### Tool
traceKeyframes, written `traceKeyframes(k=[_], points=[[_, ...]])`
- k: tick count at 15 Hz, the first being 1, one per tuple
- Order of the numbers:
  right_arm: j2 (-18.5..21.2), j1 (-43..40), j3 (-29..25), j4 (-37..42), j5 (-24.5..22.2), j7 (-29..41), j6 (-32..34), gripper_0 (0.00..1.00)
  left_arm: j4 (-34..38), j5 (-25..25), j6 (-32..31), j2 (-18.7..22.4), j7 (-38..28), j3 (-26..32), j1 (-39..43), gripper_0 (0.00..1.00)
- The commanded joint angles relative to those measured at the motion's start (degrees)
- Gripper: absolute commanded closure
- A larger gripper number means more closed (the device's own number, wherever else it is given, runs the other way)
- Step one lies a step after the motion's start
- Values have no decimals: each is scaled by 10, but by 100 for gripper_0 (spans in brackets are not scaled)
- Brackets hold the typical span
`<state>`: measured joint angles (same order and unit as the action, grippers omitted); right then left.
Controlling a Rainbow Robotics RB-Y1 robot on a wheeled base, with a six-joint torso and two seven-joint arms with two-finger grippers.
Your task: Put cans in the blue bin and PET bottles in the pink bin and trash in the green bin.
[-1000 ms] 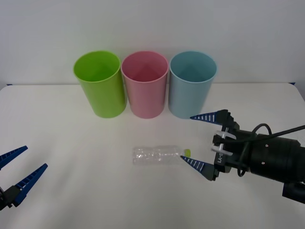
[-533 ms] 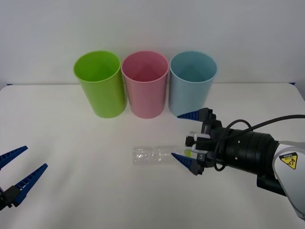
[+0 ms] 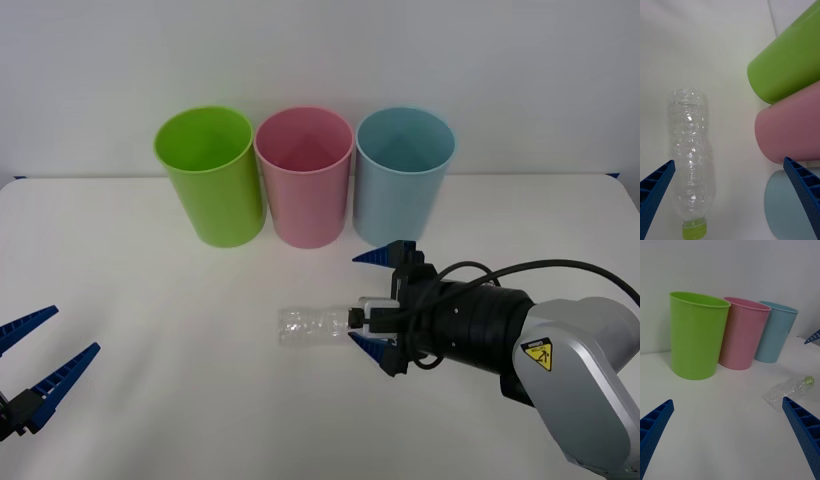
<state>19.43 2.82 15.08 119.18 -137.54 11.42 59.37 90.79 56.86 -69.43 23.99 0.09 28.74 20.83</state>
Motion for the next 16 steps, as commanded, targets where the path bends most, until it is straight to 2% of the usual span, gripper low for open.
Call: traceKeyframes(k=[1, 6, 8, 13, 16], points=[[-39, 1, 4, 0, -55, 23, 43, 0, 0, 0, 0, 0, 0, 0, 0, 0], [-48, 9, 31, 0, -105, 35, 54, 0, 0, 0, 0, 0, 0, 0, 0, 0], [-47, 11, 38, -7, -108, 42, 55, 0, 0, 0, 0, 0, 0, 0, 0, 0], [-62, 32, 53, -60, -127, 54, 55, 0, 0, 0, 0, 0, 0, 0, 0, 0], [-88, 47, 55, -95, -155, 58, 55, 0, 0, 0, 0, 0, 0, 0, 0, 0]])
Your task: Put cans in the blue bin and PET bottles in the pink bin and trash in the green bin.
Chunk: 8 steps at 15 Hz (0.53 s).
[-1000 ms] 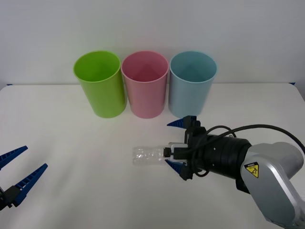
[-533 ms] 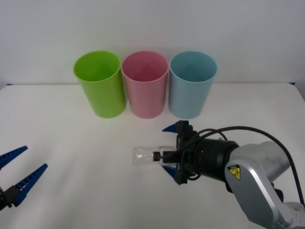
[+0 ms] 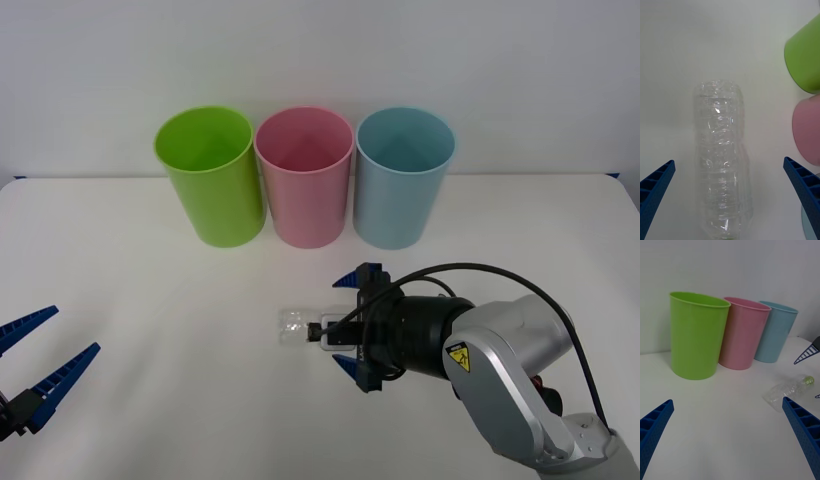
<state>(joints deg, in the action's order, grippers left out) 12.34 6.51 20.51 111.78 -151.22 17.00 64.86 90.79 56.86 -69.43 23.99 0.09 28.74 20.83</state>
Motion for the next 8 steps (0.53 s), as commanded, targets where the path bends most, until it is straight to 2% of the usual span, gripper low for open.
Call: traceKeyframes(k=[1, 8], points=[[-26, 13, 1, -30, -23, 2, 0, 0, 0, 0, 0, 0, 0, 0, 0, 0], [-45, 45, 1, -89, -39, 6, -3, 0, 0, 0, 0, 0, 0, 0, 0, 0]])
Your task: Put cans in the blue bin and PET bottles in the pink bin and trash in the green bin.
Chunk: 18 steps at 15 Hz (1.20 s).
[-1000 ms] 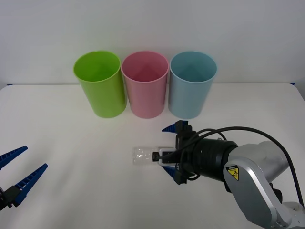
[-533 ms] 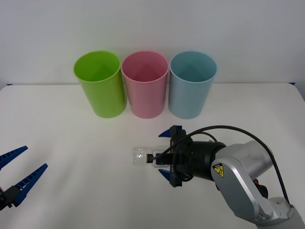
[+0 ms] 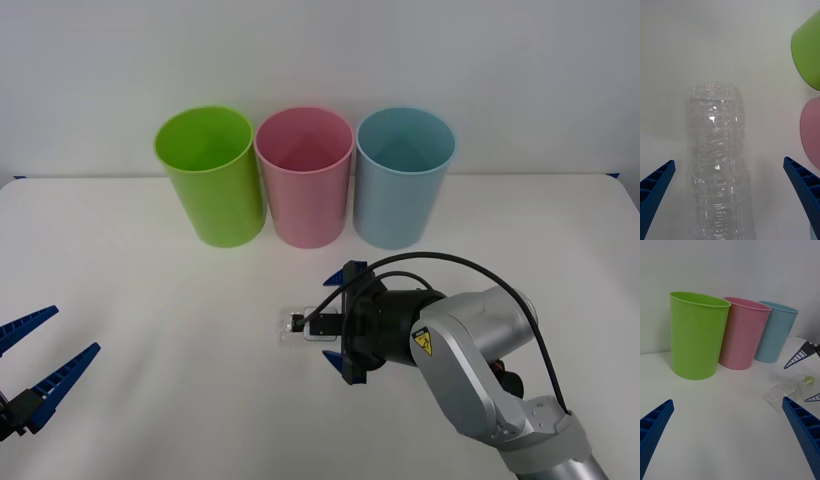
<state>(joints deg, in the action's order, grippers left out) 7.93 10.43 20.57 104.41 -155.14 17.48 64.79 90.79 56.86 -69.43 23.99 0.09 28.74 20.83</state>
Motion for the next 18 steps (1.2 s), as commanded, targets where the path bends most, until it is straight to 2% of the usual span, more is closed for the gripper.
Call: traceKeyframes(k=[1, 7, 17, 18], points=[[-1, 9, 1, -24, 0, 1, -8, 0, 0, 0, 0, 0, 0, 0, 0, 0], [-15, 28, 1, -76, 0, 0, -34, 0, 0, 0, 0, 0, 0, 0, 0, 0], [-23, 47, 4, -117, 0, -7, -57, 1, 0, 0, 0, 0, 0, 0, 0, 0], [-23, 49, 5, -117, 0, -11, -58, 65, 0, 0, 0, 0, 0, 0, 0, 0]])
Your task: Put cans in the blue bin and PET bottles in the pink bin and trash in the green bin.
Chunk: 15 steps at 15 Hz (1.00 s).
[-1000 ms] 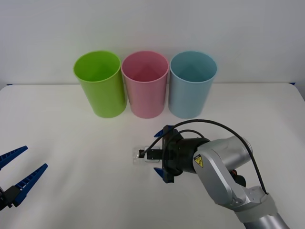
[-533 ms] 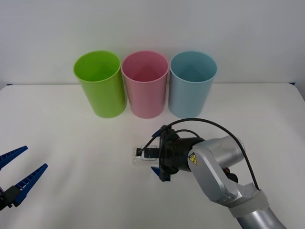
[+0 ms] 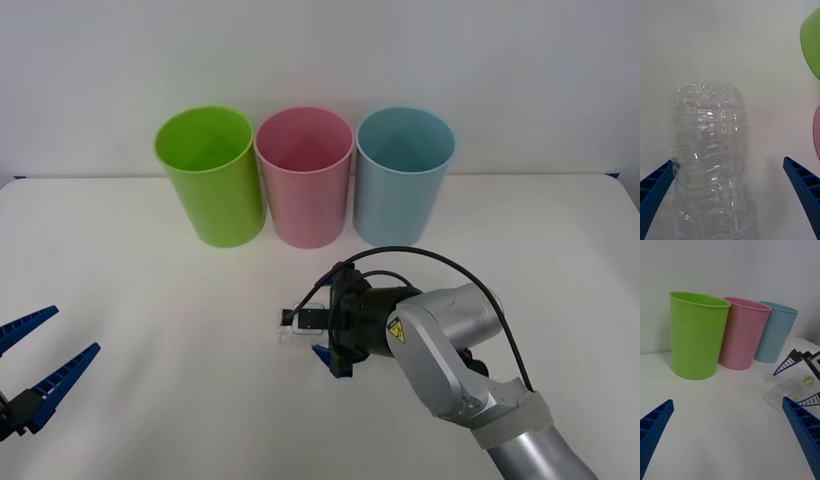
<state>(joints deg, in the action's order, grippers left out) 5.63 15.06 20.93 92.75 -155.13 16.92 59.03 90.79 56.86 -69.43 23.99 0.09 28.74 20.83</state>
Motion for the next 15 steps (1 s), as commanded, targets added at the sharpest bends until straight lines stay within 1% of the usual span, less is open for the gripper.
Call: traceKeyframes(k=[1, 13, 15], points=[[0, 2, 3, 0, 0, -9, -3, 100, 0, 0, 0, 0, 0, 0, 0, 0], [0, 3, 6, 2, 1, -25, -14, 100, 0, 0, 0, 0, 0, 0, 0, 0], [3, 2, 6, 10, 14, -22, -14, 100, 0, 0, 0, 0, 0, 0, 0, 0]])
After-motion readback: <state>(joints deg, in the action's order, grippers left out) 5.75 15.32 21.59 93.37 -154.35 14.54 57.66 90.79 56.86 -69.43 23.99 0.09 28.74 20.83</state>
